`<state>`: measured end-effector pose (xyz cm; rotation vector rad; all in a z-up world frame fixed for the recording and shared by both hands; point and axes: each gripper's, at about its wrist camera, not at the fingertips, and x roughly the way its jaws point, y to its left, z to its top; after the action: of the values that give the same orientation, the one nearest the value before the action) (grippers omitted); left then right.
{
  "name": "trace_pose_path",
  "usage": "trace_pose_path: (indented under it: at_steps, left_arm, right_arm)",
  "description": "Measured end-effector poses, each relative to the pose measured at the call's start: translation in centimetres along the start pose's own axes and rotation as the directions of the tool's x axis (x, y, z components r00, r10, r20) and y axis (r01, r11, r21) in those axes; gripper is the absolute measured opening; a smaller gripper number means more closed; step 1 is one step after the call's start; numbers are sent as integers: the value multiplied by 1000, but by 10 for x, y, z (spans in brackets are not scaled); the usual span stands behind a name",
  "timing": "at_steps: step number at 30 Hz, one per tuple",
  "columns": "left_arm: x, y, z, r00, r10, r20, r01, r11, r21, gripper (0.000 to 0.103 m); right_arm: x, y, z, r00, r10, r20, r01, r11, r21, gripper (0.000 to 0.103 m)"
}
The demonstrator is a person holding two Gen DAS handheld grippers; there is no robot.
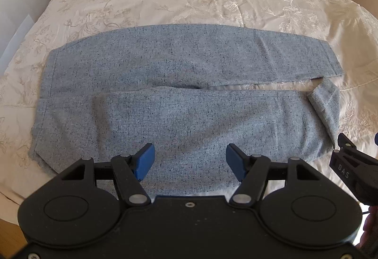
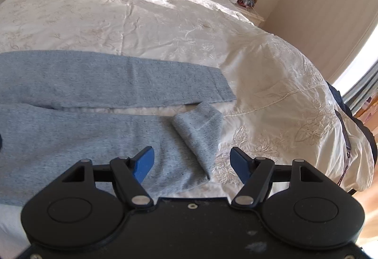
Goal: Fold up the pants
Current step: 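Move the right gripper to the turned-back pant cuff and close on it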
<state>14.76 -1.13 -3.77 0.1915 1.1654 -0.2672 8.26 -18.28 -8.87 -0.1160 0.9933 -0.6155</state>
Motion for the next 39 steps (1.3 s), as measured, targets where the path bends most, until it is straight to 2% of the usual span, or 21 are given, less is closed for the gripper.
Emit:
trace_pose_path:
  at_steps: [5,10,15,22,26,31,36,39]
  left_arm:
    - [13,-16,3,999,3,-43,-4,999,-39,68]
    - [22,-31,3,997,53,-61,-58,996,-67,67]
    - [32,-36,4,992,80,-97,-91,989,-117,60]
    - [36,-40,0,982,133,-133,-152,977,-147,60]
    - [37,-46,-1,980,136,-145,-158,976,-152,60]
    - [39,-54,0,981,131,-146,-152,978,-142,60]
    - [38,-60,0,983,125,-134,-143,981,-130,60]
    - [38,-60,0,983,122,-134,-140,982,-130,60]
  right_arm:
    - [64,-13,10,997,30,-74,-37,993,-108,69]
    - [118,-13,20,995,63,-80,-77,980,-182,68]
    - [158,1,27,990,109,-88,-127,961,-246,68]
    - [191,14,26,990,92,-111,-122,943,-309,67]
    - [194,-2,24,990,105,-98,-127,958,-258,66]
    - [204,-36,23,983,124,-133,-140,983,-119,63]
    - [208,-80,25,987,64,-145,-61,998,25,63]
    - [212,-114,17,982,1,-190,23,992,122,63]
